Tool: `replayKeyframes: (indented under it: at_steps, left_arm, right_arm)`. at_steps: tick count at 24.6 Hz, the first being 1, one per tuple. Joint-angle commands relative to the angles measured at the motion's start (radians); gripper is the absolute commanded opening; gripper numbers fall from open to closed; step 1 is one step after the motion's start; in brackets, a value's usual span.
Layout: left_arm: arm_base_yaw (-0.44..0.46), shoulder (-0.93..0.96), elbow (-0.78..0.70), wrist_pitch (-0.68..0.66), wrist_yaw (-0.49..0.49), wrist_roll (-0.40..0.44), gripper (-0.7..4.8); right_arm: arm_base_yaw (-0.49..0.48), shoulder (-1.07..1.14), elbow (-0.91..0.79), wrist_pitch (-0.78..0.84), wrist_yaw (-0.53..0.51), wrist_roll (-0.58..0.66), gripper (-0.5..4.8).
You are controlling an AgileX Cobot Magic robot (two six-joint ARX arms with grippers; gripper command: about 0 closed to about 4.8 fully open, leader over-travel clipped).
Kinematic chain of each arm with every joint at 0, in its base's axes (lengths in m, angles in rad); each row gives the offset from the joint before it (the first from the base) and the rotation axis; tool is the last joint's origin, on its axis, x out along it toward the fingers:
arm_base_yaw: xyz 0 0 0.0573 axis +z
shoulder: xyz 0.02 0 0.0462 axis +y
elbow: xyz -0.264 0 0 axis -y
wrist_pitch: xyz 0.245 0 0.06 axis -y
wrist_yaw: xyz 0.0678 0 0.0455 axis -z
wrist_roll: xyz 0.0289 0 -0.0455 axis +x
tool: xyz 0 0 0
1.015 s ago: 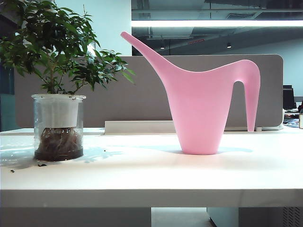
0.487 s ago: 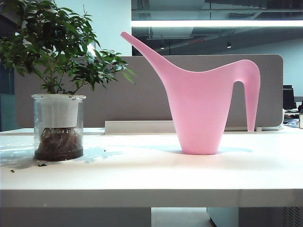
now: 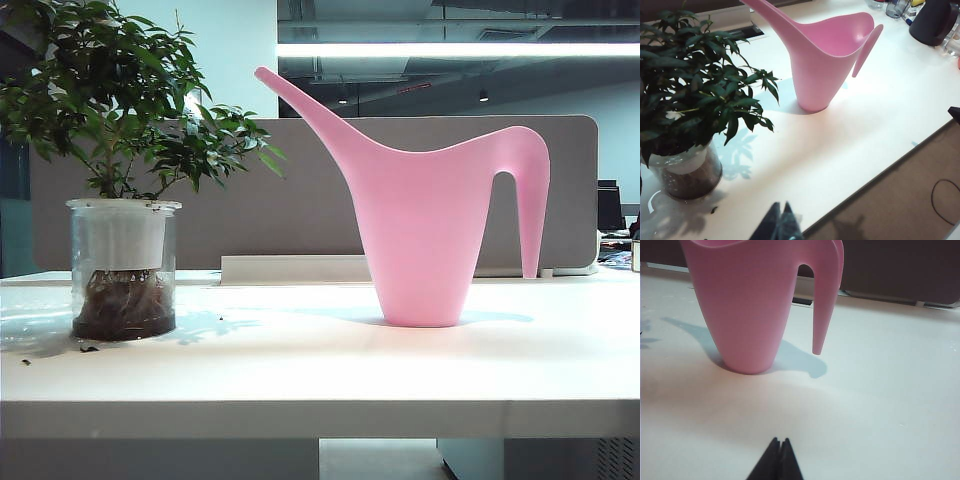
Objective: Pick up the watering can from the table, water the potted plant, and put the can back.
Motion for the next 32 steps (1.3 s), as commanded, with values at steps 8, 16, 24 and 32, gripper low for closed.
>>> replayKeyframes:
  at_steps: [8,16,24,32]
  left_arm:
    - [0.101,-0.140,-0.214,0.087,0.009,0.000,0.03]
    - [0.102,-0.409,-0.813,0.739,-0.047,0.110,0.03]
    - [0.102,-0.539,-1.129,0.908,-0.263,0.099,0.03]
    - [0.229,-0.618,-1.146,0.771,-0.354,-0.053,0.03]
  right_arm:
    - [0.000,-0.001,-0.007,0.016,0.002,0.001,-0.06]
    - [0.000,-0.001,-0.007,0.016,0.002,0.001,-0.05]
    - [0.000,-0.001,-0.007,0.016,0.002,0.001,-0.06]
    - [0.000,-0.001,-0.007,0.016,0.002,0.001,-0.05]
